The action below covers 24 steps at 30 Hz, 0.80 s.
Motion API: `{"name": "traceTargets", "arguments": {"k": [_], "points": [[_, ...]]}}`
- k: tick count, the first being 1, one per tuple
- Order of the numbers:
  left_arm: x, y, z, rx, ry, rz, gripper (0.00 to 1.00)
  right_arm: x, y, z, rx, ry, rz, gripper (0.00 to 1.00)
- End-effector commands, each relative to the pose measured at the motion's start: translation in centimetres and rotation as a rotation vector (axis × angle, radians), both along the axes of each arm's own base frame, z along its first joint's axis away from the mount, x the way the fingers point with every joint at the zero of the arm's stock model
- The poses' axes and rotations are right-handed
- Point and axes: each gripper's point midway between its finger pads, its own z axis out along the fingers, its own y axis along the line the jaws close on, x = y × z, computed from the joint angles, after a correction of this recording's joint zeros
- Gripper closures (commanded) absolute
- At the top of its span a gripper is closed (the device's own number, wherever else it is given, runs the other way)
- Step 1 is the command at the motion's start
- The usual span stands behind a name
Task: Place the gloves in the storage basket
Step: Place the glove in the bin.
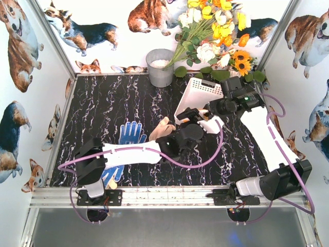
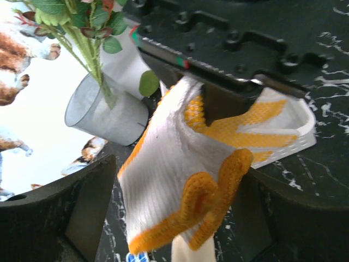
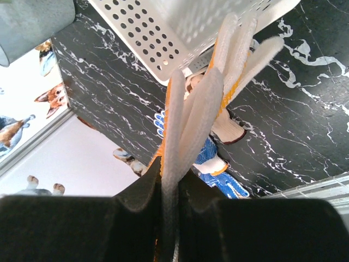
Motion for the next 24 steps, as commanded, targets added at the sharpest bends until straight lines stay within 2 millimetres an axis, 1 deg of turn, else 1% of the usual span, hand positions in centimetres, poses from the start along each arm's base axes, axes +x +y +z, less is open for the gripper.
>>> {"name": "traceTargets", "arguments": {"k": [1,3,4,10,11,12,15,17,20,24], "points": [[0.8,1.9,3.0,-0.071,-0.022,0.052,0.31,0.4,0.2,2.2,0.034,-0.09,-0.01,1.0],[0.7,2.2,3.6,-0.087,-0.016,0.038,0.36,0.3,0.1,2.1,0.026,-0.091,-0.011,1.0],[0.6,2.0,3.5,-0.089,-0.007,0.024,0.39,0.3,0.0,2.0,0.022,-0.091,-0.011,1.0],[0.7,1.4,2.0,-0.089,0.089,-0.038,0.56,0.5,0.1,1.7,0.016,-0.105,0.007,1.0],[0.5,1.7,2.9,-0.111,0.09,-0.051,0.56,0.6,0.1,1.7,0.014,-0.107,0.009,1.0],[0.4,1.8,3.0,-0.128,0.102,-0.06,0.56,0.6,0.1,1.7,0.012,-0.11,0.012,1.0],[0.4,1.4,2.7,-0.152,0.157,-0.113,0.56,0.8,0.2,1.7,0.004,-0.126,0.026,1.0],[0.5,1.3,2.4,-0.166,0.2,-0.14,0.51,1.0,0.3,1.9,0.005,-0.143,0.039,1.0],[0.8,1.2,2.2,-0.204,0.257,-0.179,0.48,1.2,0.4,2.1,0.002,-0.156,0.051,1.0],[1.1,0.9,2.1,-0.242,0.33,-0.231,0.47,1.2,0.2,2.4,-0.017,-0.173,0.057,1.0]]}}
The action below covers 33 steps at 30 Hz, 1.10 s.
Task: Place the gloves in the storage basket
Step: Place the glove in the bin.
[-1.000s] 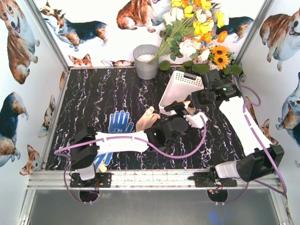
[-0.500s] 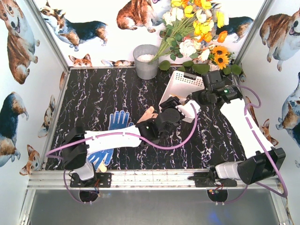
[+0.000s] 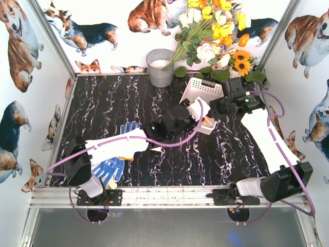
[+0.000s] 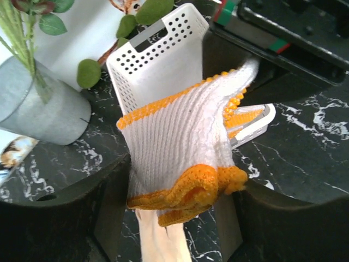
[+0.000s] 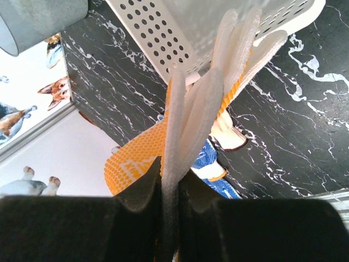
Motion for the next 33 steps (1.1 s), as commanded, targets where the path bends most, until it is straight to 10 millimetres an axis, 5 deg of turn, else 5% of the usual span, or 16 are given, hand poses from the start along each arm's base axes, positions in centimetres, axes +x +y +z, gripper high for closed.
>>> {"name": "traceTargets", "arguments": {"k": [1,9,14,25,33], "points": [[-0.5,-1.1,2.2,-0.115,0.092,-0.103,0.47,0.8,0.0,2.1,-0.009,-0.109,0.017,1.0],[-0.7,-1.8,2.7,-0.191,0.17,-0.192,0.58,0.8,-0.4,1.9,-0.049,-0.111,0.032,1.0],[-0.9,-1.7,2.1,-0.174,0.187,-0.195,0.76,1.0,-0.4,1.7,-0.05,-0.111,0.033,1.0],[-1.4,-1.9,2.7,-0.153,0.165,-0.248,0.66,1.4,-0.3,0.9,-0.062,-0.096,0.044,1.0],[-0.4,-1.3,2.6,-0.064,0.104,-0.231,0.94,2.5,-0.2,0.1,-0.086,-0.114,0.057,1.0]]}}
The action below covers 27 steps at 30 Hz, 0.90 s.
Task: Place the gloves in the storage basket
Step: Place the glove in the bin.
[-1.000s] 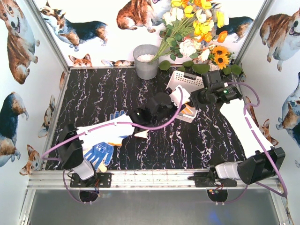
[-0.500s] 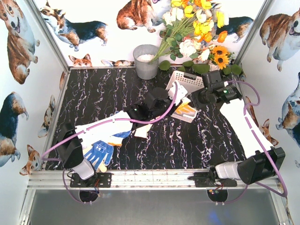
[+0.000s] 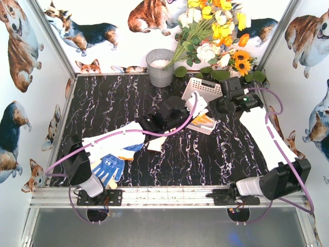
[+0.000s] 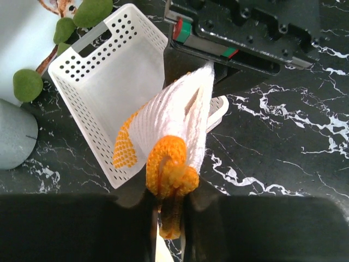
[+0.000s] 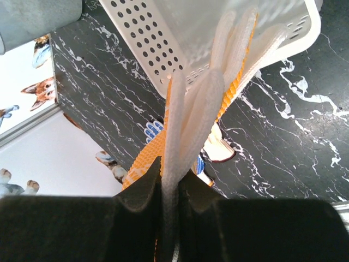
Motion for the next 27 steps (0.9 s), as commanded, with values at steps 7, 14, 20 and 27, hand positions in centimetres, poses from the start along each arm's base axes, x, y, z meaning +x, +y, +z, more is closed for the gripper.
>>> {"name": "traceTargets", "arguments": {"k": [7,14,20,27], "points": [[4.5,0.1,2.6,0.057,-0.116,0.061,1.0,5.5,0.3,0.9,-0.05,-0.242,0.044,1.0],[9.4,-0.5,2.0,0.1,-0.197,0.132,1.0,10.9,-0.5,1.0,-0.057,-0.471,0.054,1.0],[13.7,-1.0,0.9,0.167,-0.292,0.165,1.0,15.0,-0.6,-0.1,-0.097,-0.565,0.129,1.0],[17.8,-1.5,-0.4,0.191,-0.343,0.152,1.0,18.9,-1.1,-1.2,-0.138,-0.66,0.181,1.0]]}}
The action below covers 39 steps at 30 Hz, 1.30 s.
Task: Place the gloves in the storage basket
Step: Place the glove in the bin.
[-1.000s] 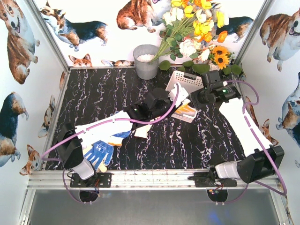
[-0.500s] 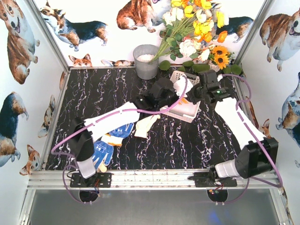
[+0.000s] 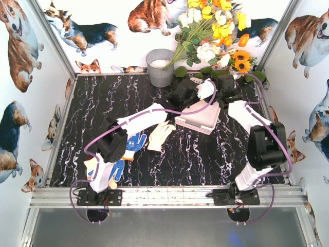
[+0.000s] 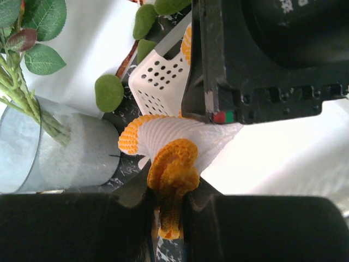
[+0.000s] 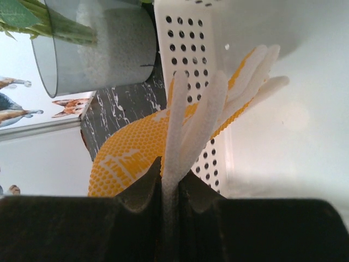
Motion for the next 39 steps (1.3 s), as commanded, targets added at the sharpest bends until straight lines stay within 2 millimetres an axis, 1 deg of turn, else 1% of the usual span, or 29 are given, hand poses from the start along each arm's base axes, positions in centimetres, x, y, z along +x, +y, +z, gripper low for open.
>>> {"name": "traceTargets", "arguments": {"k": [1,6,9,12,15,19,22,30,39], "points": [[3.1,-1.0,3.8,-0.061,-0.127,-0.033,1.0,4.1,-0.1,4.6,-0.036,-0.248,0.049,1.0],[4.7,-2.1,3.2,-0.052,-0.155,-0.062,1.0,5.7,-1.2,4.4,-0.076,-0.305,0.042,1.0],[5.5,-2.5,3.1,-0.057,-0.167,-0.07,1.0,6.5,-1.4,4.2,-0.087,-0.327,0.052,1.0],[6.0,-2.9,2.7,-0.054,-0.18,-0.086,1.0,6.8,-1.5,2.9,-0.106,-0.322,0.058,1.0],[5.9,-3.2,1.3,-0.042,-0.154,-0.103,1.0,6.8,-1.6,0.8,-0.114,-0.292,0.059,1.0],[5.1,-2.9,-1.4,-0.025,-0.09,-0.118,1.0,6.6,-1.7,-1.4,-0.13,-0.256,0.066,1.0],[4.5,-2.8,-2.5,-0.019,-0.055,-0.131,1.0,6.4,-1.8,-2.4,-0.139,-0.235,0.073,1.0],[2.6,-2.6,-4.5,-0.004,0.016,-0.161,1.0,4.7,-1.9,-4.4,-0.152,-0.188,0.086,1.0],[0.8,-2.8,-6.8,0.04,0.088,-0.186,1.0,2.8,-1.9,-7.4,-0.158,-0.084,0.114,1.0]]}}
